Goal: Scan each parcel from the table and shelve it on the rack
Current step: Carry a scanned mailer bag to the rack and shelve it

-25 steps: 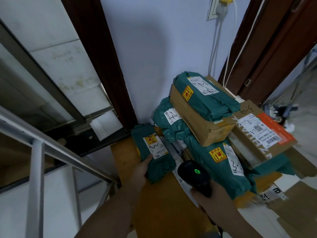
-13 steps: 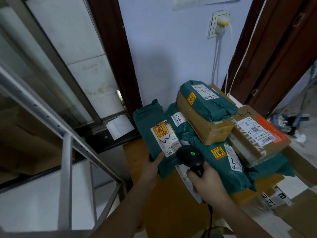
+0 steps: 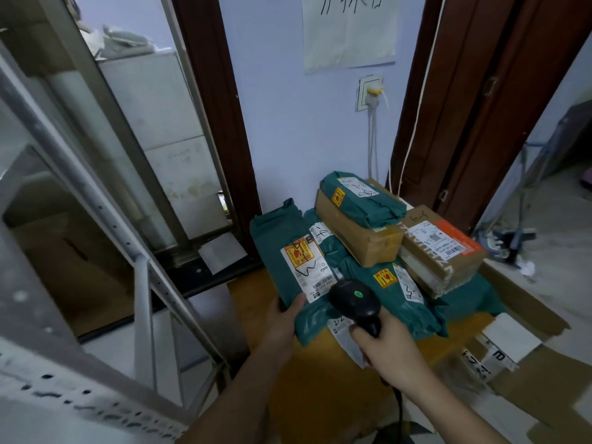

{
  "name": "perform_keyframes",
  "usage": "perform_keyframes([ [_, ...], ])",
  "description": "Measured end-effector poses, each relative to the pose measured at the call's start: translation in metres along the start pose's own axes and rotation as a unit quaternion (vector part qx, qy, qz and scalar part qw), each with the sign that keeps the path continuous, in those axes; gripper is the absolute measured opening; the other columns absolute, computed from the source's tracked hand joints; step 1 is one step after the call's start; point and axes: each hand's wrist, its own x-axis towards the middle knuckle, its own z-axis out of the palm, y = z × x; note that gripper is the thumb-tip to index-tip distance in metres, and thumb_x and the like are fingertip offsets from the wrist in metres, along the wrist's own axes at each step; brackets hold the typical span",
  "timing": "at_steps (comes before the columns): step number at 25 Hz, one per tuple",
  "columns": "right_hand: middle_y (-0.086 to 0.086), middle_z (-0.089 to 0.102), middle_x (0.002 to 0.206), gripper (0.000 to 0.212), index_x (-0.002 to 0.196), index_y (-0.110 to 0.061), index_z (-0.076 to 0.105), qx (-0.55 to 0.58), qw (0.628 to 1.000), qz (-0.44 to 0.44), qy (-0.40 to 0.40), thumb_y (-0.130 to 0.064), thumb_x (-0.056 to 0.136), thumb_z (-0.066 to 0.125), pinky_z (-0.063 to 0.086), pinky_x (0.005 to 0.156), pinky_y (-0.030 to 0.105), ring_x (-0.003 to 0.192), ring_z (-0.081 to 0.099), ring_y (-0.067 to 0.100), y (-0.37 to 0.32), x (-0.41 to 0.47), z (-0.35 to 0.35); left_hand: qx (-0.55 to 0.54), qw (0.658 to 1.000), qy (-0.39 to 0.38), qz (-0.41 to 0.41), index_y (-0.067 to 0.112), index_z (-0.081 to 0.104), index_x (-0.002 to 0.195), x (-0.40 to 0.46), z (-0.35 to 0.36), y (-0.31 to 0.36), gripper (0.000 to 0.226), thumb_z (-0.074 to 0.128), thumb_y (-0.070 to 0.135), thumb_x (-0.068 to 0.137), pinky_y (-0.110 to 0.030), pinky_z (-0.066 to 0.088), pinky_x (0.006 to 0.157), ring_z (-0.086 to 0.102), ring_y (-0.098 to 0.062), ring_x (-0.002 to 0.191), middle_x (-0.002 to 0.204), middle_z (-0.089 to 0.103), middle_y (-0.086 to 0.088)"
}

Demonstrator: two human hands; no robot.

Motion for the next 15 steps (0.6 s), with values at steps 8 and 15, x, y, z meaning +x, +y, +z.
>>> perform_keyframes([
  [8, -0.002, 0.057, 0.055, 0.016, 0.077, -0.022, 0.058, 0.008, 0.996, -0.048, 0.069, -0.018, 0.089, 0.068, 0.043, 0.057, 0.029, 0.053, 0.056, 0.016, -0.017, -0.114, 0.006, -0.007, 0.999, -0.021, 0.040, 0.014, 0.059, 0.137, -0.102, -0.031, 0.018, 0.046, 0.074, 0.025, 0.095, -0.050, 0.060, 0.094, 0.076, -0.032, 0.105, 0.121, 0.076, -0.010],
  [15, 0.000, 0.060, 0.052, 0.027, 0.066, -0.019, 0.059, 0.008, 0.986, -0.140, 0.085, -0.025, 0.090, 0.069, 0.047, 0.054, 0.030, 0.047, 0.057, 0.011, -0.042, -0.171, 0.006, 0.016, 0.994, -0.033, 0.103, 0.011, 0.059, 0.135, -0.196, -0.049, 0.046, 0.042, 0.073, 0.020, 0.096, -0.057, 0.059, 0.094, 0.076, -0.038, 0.103, 0.117, 0.077, -0.015],
])
